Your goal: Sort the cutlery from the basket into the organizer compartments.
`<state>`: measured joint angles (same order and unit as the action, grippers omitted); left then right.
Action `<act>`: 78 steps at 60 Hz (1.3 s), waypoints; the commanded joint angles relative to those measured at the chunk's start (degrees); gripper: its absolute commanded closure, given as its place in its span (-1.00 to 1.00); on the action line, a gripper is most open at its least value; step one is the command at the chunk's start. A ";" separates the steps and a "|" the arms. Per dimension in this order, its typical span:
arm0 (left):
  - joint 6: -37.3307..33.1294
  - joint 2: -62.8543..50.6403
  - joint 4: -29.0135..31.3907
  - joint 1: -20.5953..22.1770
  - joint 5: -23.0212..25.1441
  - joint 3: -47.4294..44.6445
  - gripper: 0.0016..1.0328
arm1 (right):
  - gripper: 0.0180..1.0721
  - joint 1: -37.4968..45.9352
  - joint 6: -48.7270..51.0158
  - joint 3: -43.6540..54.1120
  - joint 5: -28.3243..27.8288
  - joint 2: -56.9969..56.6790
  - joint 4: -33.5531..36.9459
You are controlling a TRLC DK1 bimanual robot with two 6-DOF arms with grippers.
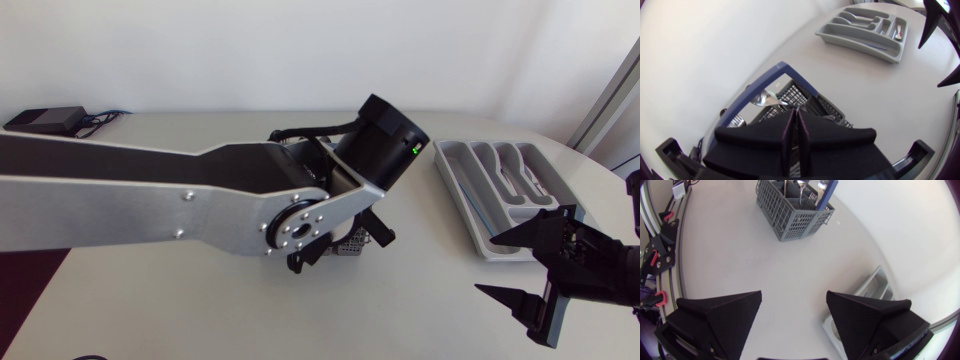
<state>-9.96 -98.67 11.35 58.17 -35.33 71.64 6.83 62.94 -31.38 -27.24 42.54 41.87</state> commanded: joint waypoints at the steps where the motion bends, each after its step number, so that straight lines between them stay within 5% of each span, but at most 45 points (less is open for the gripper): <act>1: -3.40 4.89 -3.36 2.03 -1.23 -2.91 0.93 | -0.77 -2.17 -3.87 1.40 -0.27 -2.64 0.50; 29: -5.51 23.00 -6.52 0.71 1.32 -8.71 0.93 | -0.77 -15.00 -21.80 -2.20 -0.44 -9.59 -5.57; 63: 11.36 16.50 13.69 -7.99 29.97 1.23 0.93 | -0.75 -35.22 -32.53 -4.22 15.64 -8.53 -15.85; 78: 13.38 12.80 16.42 -8.43 35.60 3.60 0.93 | -0.37 -45.33 -34.72 -2.46 24.26 -1.85 -23.50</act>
<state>1.54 -84.36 27.05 50.24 -1.21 72.62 -36.14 29.98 -35.16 -4.73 38.00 20.62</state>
